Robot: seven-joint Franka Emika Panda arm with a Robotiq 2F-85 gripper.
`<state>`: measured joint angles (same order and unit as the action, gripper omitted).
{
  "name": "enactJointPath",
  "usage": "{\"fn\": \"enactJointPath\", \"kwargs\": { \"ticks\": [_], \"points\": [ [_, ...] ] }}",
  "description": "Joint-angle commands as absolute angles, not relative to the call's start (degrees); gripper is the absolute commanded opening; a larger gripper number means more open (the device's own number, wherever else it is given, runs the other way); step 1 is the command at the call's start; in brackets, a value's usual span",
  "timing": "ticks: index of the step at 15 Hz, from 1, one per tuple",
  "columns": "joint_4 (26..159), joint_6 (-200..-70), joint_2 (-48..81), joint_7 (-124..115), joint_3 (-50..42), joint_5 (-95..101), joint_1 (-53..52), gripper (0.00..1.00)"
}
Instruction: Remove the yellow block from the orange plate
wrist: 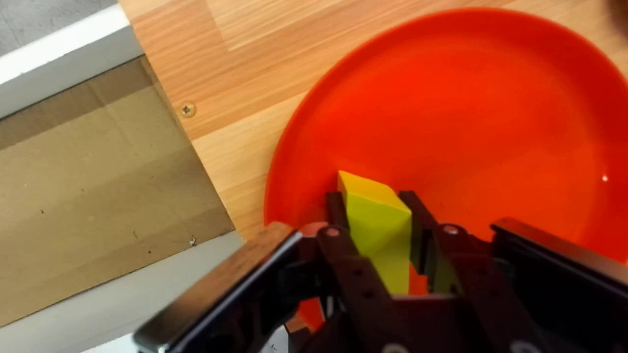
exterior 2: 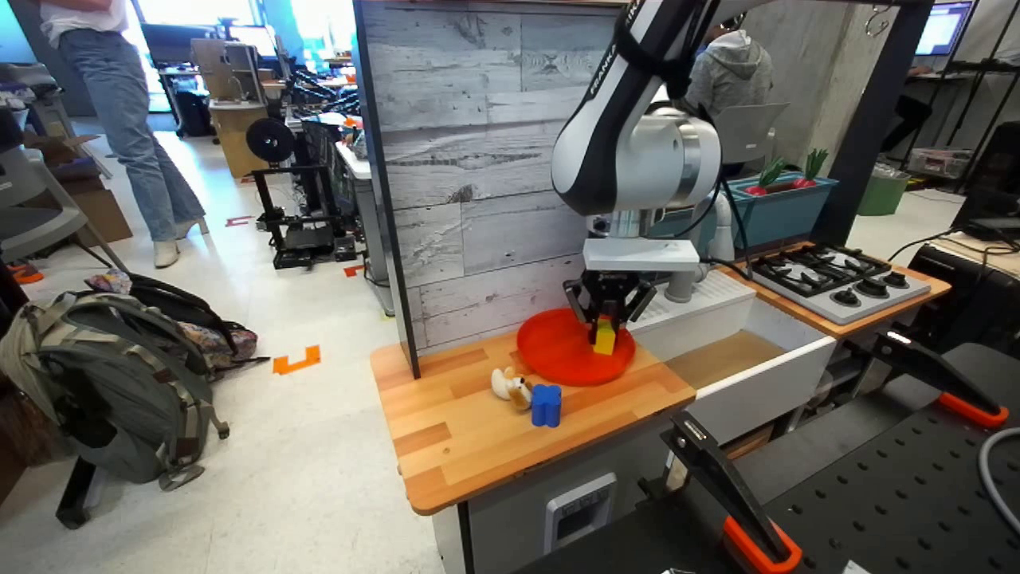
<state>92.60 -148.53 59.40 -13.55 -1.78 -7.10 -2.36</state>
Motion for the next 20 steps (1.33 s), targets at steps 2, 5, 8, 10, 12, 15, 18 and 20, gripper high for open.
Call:
{"fn": "enactJointPath", "kwargs": {
  "ticks": [2,5,8,10,12,15,18,20],
  "points": [
    [99.7,-156.27,54.62,-12.31,-0.93,-7.36,-2.68,0.08],
    [106.54,-160.24,51.06,-11.35,-1.14,-6.37,-4.12,0.08],
    [112.86,-160.87,48.56,-9.56,-1.9,-4.71,-5.78,0.08],
    [116.38,-161.76,47.32,-9.31,-2.54,-3.43,-6.84,0.08],
    [119.13,-162.71,46.11,-9.13,-2.64,-2.57,-7.16,0.08],
    [121.51,-164.05,44.73,-9.0,-2.61,-2.27,-7.01,0.08],
    [121.65,-162.65,43.3,-9.38,-2.48,-2.59,-6.61,0.08],
    [120.55,-160.59,42.58,-9.38,-2.25,-2.81,-6.23,0.08]
  ]
}}
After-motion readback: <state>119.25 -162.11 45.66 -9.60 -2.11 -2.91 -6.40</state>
